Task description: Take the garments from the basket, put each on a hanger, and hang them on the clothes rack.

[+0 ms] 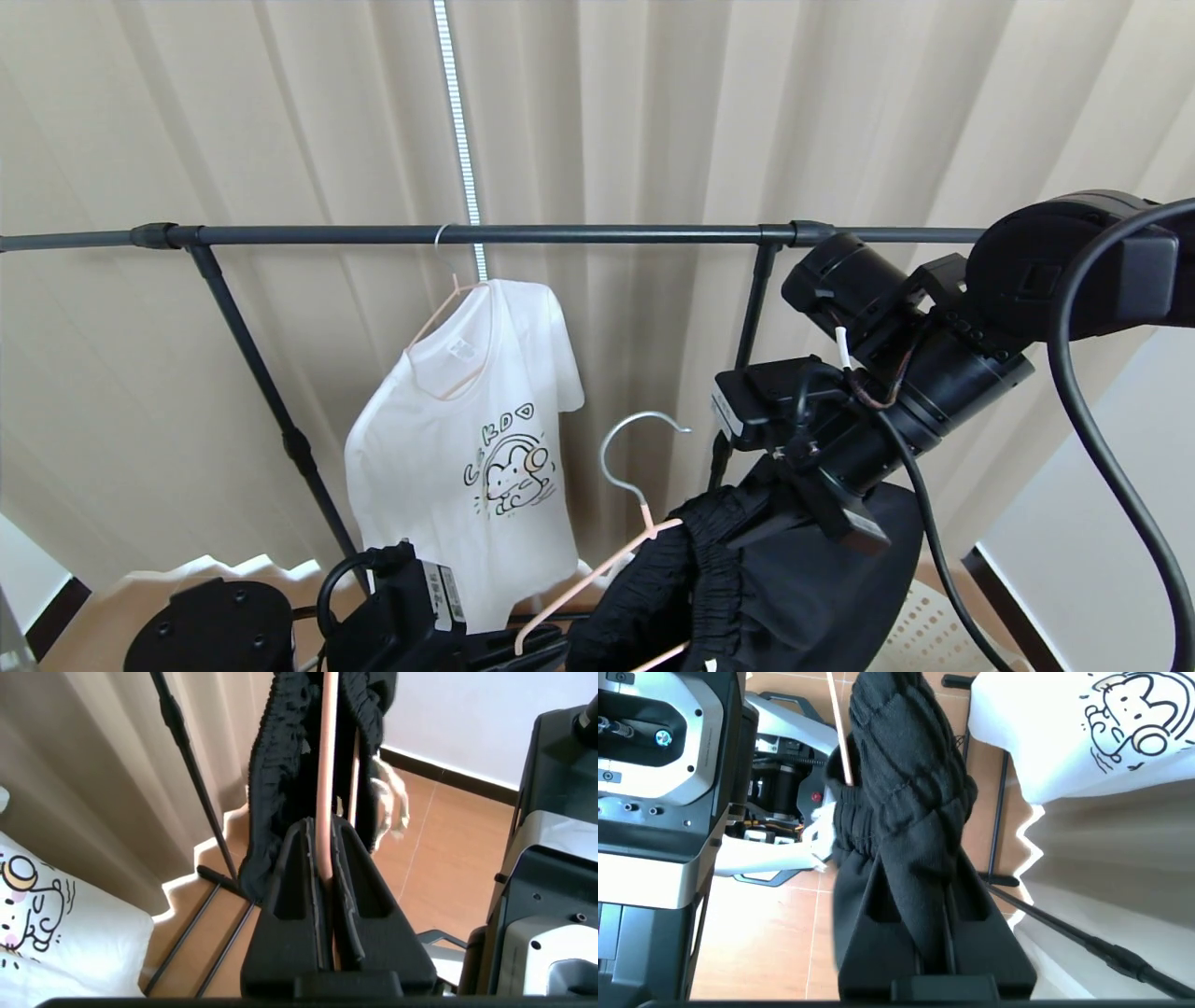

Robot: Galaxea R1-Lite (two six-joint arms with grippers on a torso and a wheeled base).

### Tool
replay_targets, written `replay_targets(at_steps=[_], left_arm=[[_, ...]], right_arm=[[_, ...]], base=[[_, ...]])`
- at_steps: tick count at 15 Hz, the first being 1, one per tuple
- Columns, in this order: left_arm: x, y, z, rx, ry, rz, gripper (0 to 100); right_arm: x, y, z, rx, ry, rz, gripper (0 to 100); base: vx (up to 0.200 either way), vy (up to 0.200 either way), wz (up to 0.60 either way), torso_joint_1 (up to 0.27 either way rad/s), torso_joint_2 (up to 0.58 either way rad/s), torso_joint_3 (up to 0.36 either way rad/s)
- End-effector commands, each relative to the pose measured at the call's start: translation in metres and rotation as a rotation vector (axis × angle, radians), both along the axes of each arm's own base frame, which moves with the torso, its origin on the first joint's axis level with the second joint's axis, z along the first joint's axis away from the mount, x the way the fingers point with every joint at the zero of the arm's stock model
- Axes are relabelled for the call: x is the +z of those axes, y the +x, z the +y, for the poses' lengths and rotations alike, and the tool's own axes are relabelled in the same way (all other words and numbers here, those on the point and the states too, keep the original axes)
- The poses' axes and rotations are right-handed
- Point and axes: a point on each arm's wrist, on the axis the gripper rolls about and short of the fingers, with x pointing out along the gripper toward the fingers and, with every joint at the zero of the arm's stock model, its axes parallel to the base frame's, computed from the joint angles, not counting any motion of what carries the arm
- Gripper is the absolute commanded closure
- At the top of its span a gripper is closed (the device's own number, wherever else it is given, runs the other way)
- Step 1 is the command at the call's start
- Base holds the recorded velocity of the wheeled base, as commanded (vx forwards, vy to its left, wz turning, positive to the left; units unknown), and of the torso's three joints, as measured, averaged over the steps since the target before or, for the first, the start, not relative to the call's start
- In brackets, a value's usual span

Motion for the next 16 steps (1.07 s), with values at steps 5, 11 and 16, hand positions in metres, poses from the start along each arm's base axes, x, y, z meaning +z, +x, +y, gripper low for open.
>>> replay_targets(at_steps=[5, 11, 16], left_arm=[[0.000, 0.002, 0.002, 0.012, -0.003, -0.001, 100], [0.002, 0.001, 0.002, 0.019, -0.021, 0.017, 0], [0.011, 0.010, 0.018, 0.116, -0.074, 0.022, 0]], right_arm=[[0.003, -0.003, -0.002, 0.001, 0.005, -0.006, 100], [0.008, -0.009, -0.005, -0.004, 0.008, -0.007, 100], [0.013, -0.008, -0.007, -0.054, -0.015, -0.031, 100]], base=[[0.000, 0.000, 0.00, 0.000, 0.00, 0.000], [0.000, 0.000, 0.00, 0.000, 0.00, 0.000], [0.000, 0.000, 0.00, 0.000, 0.00, 0.000]])
